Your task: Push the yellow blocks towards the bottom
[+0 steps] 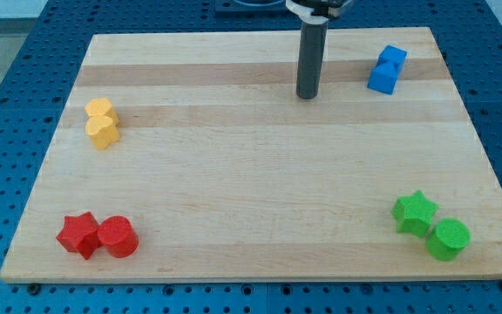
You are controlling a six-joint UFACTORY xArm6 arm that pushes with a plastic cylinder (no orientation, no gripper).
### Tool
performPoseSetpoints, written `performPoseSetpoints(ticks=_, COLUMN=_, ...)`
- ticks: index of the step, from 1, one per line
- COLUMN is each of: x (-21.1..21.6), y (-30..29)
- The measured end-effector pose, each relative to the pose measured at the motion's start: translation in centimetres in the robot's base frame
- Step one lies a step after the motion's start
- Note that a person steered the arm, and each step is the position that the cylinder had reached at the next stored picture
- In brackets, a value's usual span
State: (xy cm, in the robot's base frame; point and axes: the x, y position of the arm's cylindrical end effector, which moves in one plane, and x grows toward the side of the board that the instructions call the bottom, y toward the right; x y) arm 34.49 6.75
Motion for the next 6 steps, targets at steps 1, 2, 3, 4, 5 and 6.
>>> performPoseSetpoints(ticks=1, x=0.0, y=0.0)
performPoseSetpoints(ticks=2, x=0.0, y=-4.9)
performPoseSetpoints(ticks=3, x=-0.4, y=-12.8)
performPoseSetpoints(ticks=4, x=-1.0, y=-20.4)
performPoseSetpoints(ticks=5, x=-1.2, y=-25.3)
performPoseSetpoints(ticks=6, x=-1.2, y=-25.5)
